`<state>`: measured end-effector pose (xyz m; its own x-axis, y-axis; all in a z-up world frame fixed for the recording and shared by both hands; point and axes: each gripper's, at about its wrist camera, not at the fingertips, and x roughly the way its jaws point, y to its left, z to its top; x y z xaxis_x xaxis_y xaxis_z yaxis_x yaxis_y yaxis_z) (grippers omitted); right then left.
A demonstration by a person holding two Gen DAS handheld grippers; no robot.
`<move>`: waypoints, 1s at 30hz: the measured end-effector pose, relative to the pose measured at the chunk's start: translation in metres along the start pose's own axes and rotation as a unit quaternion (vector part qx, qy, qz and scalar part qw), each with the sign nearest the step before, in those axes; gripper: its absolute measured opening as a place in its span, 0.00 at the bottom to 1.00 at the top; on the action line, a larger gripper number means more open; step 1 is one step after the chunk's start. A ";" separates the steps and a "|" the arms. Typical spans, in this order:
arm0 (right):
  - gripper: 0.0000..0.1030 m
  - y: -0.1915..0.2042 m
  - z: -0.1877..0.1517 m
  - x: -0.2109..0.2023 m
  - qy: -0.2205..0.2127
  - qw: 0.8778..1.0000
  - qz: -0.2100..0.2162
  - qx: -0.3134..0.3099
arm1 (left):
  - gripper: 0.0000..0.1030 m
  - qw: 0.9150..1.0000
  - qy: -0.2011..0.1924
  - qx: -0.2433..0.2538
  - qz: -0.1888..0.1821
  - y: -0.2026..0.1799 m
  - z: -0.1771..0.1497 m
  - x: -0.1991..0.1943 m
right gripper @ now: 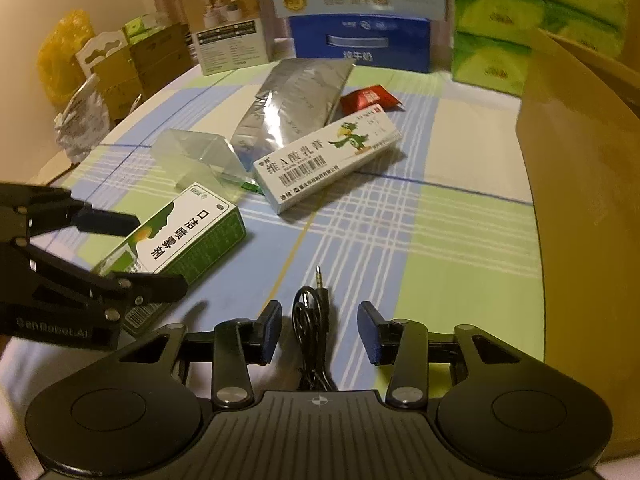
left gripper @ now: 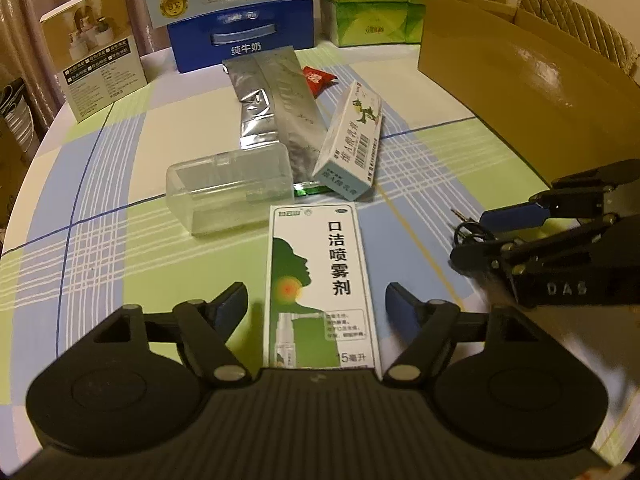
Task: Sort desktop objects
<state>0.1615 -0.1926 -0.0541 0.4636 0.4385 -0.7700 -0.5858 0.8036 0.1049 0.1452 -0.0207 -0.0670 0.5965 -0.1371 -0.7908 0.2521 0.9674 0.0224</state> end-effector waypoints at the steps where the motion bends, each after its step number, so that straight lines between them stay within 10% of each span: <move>1: 0.38 0.002 0.000 0.001 -0.002 1.000 -0.002 -0.009 | 0.70 1.000 0.000 -0.001 -0.001 0.001 0.000 0.000; 8: 0.18 0.010 -0.003 0.003 -0.002 0.999 -0.017 -0.051 | 0.70 1.000 -0.004 -0.001 -0.007 0.001 0.002 0.001; 30: 0.11 0.006 0.006 -0.005 -0.013 1.000 0.004 -0.008 | 0.49 1.000 0.000 -0.029 0.004 -0.001 0.009 0.008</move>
<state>0.1599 -0.1877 -0.0463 0.4755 0.4563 -0.7521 -0.6001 0.7934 0.1019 0.1562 -0.0251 -0.0678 0.5986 -0.1291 -0.7906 0.2024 0.9793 -0.0066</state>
